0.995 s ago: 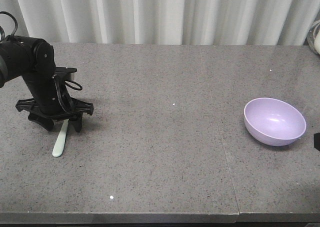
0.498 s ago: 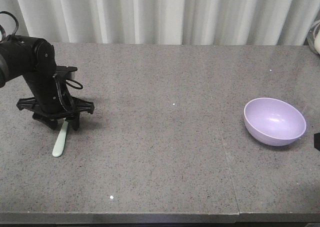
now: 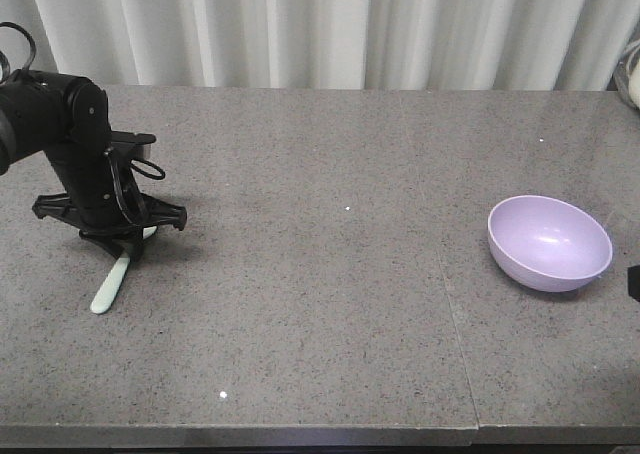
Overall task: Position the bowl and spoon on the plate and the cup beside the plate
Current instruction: 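Lift the spoon with the left gripper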
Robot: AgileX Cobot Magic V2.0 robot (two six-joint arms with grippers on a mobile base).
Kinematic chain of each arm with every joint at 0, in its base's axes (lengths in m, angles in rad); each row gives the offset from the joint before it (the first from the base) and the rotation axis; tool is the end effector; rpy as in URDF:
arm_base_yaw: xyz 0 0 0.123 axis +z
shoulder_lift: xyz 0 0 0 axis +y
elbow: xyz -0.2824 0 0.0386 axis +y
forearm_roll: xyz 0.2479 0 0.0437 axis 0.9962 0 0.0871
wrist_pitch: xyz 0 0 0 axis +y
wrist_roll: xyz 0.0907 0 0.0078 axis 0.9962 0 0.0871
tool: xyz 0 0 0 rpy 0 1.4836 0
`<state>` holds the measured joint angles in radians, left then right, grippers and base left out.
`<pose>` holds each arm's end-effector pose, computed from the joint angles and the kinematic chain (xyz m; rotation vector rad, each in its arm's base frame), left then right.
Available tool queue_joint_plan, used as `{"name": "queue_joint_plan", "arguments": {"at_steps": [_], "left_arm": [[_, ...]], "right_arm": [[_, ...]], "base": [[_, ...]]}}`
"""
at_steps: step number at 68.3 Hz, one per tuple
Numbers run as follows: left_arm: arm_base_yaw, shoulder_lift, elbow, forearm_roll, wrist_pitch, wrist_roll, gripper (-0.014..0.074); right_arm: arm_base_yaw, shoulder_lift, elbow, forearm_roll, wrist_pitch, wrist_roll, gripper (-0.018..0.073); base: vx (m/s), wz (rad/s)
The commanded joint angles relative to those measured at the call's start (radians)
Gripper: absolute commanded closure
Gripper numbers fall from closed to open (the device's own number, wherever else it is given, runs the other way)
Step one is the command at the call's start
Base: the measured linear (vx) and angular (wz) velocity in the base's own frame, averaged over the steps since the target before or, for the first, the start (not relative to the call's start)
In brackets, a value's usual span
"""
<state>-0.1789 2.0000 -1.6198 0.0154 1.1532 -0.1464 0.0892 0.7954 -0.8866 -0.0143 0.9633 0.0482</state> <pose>0.4039 -0.0717 0.2220 0.0571 3.0158 -0.0089 0.1366 0.0111 0.3534 -0.0522 2.3555 0.0493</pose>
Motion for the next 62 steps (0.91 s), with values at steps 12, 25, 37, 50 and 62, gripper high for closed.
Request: {"name": "queue_joint_plan", "arguments": {"at_steps": [12,25,37,50,62], "left_arm": [[-0.005,-0.232,-0.02,-0.004,-0.004,0.002,0.0604],[-0.005,-0.396,-0.02,-0.004,0.03,0.002,0.0604],[-0.005,-0.549,-0.02,-0.004,0.043,0.001,0.0604],[-0.005,-0.678,-0.02,-0.004,0.058,0.001,0.0604],[-0.005,-0.746,-0.02,-0.004,0.071,0.001,0.0604]], "right_arm": [[-0.003,0.001,-0.032,-0.008,-0.059,-0.007,-0.001],[-0.003,0.001,-0.032,-0.008,-0.059,-0.007,-0.001],[-0.003,0.001,-0.032,-0.008,-0.059,-0.007,-0.001],[-0.003,0.001,-0.032,-0.008,-0.059,-0.007,-0.001],[-0.003,0.001,-0.032,-0.003,-0.059,-0.007,-0.001]], "base": [[0.0,0.0],[0.0,0.0],[0.0,0.0],[0.0,0.0],[0.0,0.0]]}}
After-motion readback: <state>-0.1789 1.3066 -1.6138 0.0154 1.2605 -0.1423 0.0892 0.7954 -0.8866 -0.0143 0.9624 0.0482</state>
